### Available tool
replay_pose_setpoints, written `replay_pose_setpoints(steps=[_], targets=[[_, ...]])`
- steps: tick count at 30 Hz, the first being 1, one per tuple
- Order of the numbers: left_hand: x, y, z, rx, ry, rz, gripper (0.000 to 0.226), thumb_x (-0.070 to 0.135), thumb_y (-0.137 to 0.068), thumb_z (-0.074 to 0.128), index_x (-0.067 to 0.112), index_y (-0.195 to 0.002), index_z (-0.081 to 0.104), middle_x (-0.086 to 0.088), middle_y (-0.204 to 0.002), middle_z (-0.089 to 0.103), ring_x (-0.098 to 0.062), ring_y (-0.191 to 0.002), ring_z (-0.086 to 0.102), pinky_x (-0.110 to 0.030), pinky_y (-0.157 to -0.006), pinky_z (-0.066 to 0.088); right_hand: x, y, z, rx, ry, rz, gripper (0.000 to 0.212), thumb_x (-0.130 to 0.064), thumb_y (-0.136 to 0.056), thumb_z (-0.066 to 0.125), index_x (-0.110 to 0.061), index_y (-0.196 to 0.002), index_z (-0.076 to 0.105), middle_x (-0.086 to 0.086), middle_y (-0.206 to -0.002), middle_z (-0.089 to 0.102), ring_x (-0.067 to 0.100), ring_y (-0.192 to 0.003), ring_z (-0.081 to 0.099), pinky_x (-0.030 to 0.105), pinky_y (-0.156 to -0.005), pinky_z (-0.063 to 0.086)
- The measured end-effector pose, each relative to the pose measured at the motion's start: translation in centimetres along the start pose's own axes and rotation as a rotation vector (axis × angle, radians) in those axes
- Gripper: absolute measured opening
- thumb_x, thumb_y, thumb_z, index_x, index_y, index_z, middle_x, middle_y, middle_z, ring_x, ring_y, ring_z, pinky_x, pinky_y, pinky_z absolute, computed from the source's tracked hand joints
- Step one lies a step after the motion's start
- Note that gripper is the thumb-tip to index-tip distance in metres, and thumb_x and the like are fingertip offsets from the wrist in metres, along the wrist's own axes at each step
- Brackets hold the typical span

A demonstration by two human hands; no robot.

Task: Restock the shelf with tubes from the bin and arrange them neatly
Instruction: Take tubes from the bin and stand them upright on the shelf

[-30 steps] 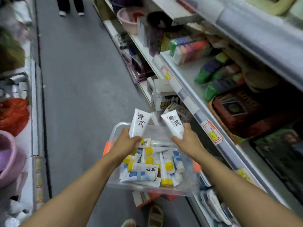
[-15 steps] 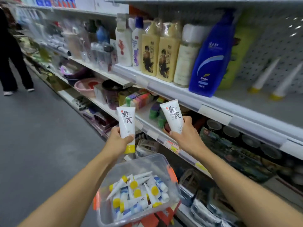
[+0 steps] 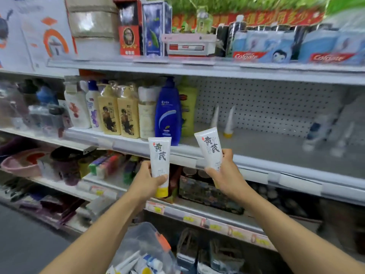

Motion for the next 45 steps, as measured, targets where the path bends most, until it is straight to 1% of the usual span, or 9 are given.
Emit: replay_pose_setpoints(steps=[6, 14, 18, 20, 22, 26, 31, 37, 45], targets=[[3.3, -0.5, 7.2, -0.172, 0.062, 0.049, 0.046, 0.001, -0.085, 0.061, 0.021, -0.12, 0.038, 0.003, -0.116, 0.053, -0.017, -0.106, 0.053, -0.033, -0.085, 0.046, 2.8, 1.1, -7.3, 0.159, 0.018, 0.051, 0.044, -0.012, -0.088, 0.059, -0.02, -0.108, 0.02, -0.001, -0.111, 0.045, 0.015, -0.085, 0.05, 0.02, -0.054, 0.042], [7.5, -4.4, 14.8, -0.231, 0.017, 0.147, 0.045, -0.002, -0.081, 0.065, 0.018, -0.113, 0.04, 0.0, -0.118, 0.057, -0.019, -0.106, 0.056, -0.037, -0.088, 0.049, 6.8, -1.6, -14.3, 0.303, -0.007, 0.1, 0.048, -0.017, -0.089, 0.061, -0.021, -0.119, 0.023, -0.005, -0.12, 0.043, 0.02, -0.102, 0.049, 0.031, -0.071, 0.047], [9.6, -8.4, 18.9, -0.209, 0.003, 0.205, 0.047, -0.005, -0.078, 0.066, 0.019, -0.111, 0.044, 0.0, -0.115, 0.059, -0.019, -0.106, 0.057, -0.033, -0.083, 0.049, 9.1, -5.4, -17.0, 0.359, -0.113, 0.127, 0.036, -0.013, -0.093, 0.052, -0.014, -0.114, 0.023, -0.004, -0.115, 0.042, 0.008, -0.079, 0.05, 0.017, -0.052, 0.038], [10.2, -10.8, 21.2, -0.175, 0.002, 0.21, 0.048, -0.006, -0.077, 0.066, 0.023, -0.11, 0.045, 0.002, -0.112, 0.059, -0.019, -0.104, 0.057, -0.034, -0.082, 0.049, 10.7, -7.9, -18.2, 0.382, -0.164, 0.168, 0.028, -0.008, -0.093, 0.048, -0.012, -0.11, 0.026, 0.001, -0.104, 0.045, 0.006, -0.073, 0.047, 0.025, -0.056, 0.042], [10.5, -13.5, 23.4, -0.123, -0.018, 0.201, 0.046, -0.005, -0.076, 0.067, 0.022, -0.108, 0.047, -0.001, -0.111, 0.061, -0.021, -0.101, 0.058, -0.035, -0.084, 0.05, 12.1, -10.8, -19.0, 0.383, -0.164, 0.214, 0.022, -0.004, -0.092, 0.044, -0.01, -0.109, 0.032, 0.003, -0.093, 0.046, 0.019, -0.078, 0.048, 0.034, -0.067, 0.043], [11.7, -18.8, 28.0, -0.063, -0.118, 0.228, 0.066, -0.001, -0.076, 0.068, 0.014, -0.133, 0.037, -0.007, -0.129, 0.053, -0.027, -0.116, 0.053, -0.032, -0.092, 0.046, 15.3, -16.4, -20.1, 0.377, -0.183, 0.262, 0.028, 0.002, -0.09, 0.042, -0.01, -0.103, 0.02, 0.005, -0.098, 0.042, 0.023, -0.086, 0.044, 0.026, -0.059, 0.036], [12.1, -23.4, 32.1, 0.001, -0.223, 0.306, 0.059, 0.003, -0.072, 0.07, 0.009, -0.122, 0.041, -0.012, -0.121, 0.059, -0.03, -0.111, 0.057, -0.037, -0.093, 0.048, 18.2, -21.5, -19.7, 0.314, -0.216, 0.145, 0.037, 0.009, -0.087, 0.047, -0.008, -0.1, 0.017, 0.004, -0.098, 0.039, 0.014, -0.075, 0.041, 0.006, -0.039, 0.039], [11.4, -26.1, 35.1, 0.036, -0.269, 0.357, 0.053, 0.002, -0.072, 0.072, 0.013, -0.115, 0.042, 0.0, -0.11, 0.055, -0.018, -0.102, 0.055, -0.025, -0.08, 0.044, 20.9, -25.4, -19.8, 0.371, -0.108, 0.092, 0.041, 0.005, -0.084, 0.054, -0.012, -0.101, 0.021, 0.008, -0.107, 0.044, 0.02, -0.088, 0.048, 0.008, -0.045, 0.037], [10.4, -28.2, 36.4, 0.069, -0.396, 0.375, 0.064, 0.011, -0.067, 0.077, 0.015, -0.12, 0.041, -0.01, -0.115, 0.058, -0.029, -0.107, 0.057, -0.044, -0.087, 0.053, 23.4, -26.9, -19.4, 0.392, -0.071, 0.11, 0.039, 0.002, -0.085, 0.054, -0.014, -0.1, 0.022, 0.017, -0.123, 0.046, 0.029, -0.106, 0.051, 0.026, -0.068, 0.043]])
Point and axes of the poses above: each hand's wrist, its own y-axis away from the middle knuckle, its own z-axis out of the palm, x = y × z, the point moved 8 cm from there along -y, towards the middle knuckle
